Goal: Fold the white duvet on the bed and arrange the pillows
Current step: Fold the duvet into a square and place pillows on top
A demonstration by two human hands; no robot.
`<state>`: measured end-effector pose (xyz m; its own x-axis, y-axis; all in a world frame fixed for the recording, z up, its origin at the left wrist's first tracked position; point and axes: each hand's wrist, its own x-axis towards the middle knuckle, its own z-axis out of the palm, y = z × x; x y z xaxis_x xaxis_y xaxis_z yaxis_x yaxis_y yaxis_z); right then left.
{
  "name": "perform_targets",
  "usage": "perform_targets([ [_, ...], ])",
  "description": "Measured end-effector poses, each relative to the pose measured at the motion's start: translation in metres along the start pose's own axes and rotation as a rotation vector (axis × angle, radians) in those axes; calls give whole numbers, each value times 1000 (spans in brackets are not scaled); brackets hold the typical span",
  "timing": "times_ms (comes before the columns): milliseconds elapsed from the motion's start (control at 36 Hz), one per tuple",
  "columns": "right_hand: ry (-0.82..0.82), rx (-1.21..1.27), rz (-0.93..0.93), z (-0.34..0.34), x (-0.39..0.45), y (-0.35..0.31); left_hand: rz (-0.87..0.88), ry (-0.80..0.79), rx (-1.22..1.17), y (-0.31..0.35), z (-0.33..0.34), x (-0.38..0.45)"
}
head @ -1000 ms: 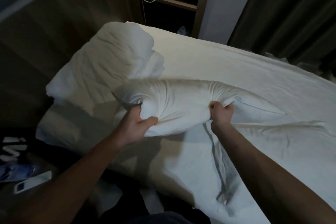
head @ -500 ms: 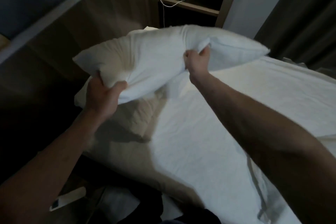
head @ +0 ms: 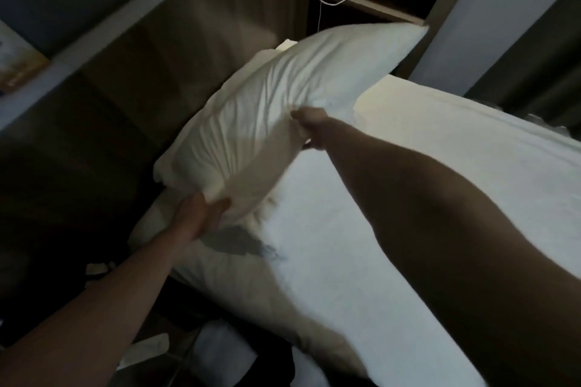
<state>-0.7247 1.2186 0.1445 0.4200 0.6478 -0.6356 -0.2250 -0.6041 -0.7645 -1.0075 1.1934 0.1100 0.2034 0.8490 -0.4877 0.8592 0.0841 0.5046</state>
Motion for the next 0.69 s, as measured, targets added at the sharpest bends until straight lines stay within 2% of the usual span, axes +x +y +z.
perform_targets([
  [56, 57, 126, 74, 3, 12, 20, 39, -43, -10, -19, 8, 5],
  [139, 301, 386, 83, -3, 27, 43, 69, -82, -77, -30, 11, 8],
  [250, 432, 522, -43, -9, 38, 42, 160, -96, -152, -38, 11, 9],
  [333, 391, 585, -187, 0, 28, 1, 243, -40, -191, -28, 9, 10],
  [472, 221, 592, -330, 18, 19, -69, 292, 137, -202, -3, 1, 8],
  [583, 155, 590, -316, 24, 26, -89, 331, 294, -159, 5, -4, 11],
  [694, 168, 436, -276, 26, 40, -80, 273, 271, -74, -11, -5, 33],
])
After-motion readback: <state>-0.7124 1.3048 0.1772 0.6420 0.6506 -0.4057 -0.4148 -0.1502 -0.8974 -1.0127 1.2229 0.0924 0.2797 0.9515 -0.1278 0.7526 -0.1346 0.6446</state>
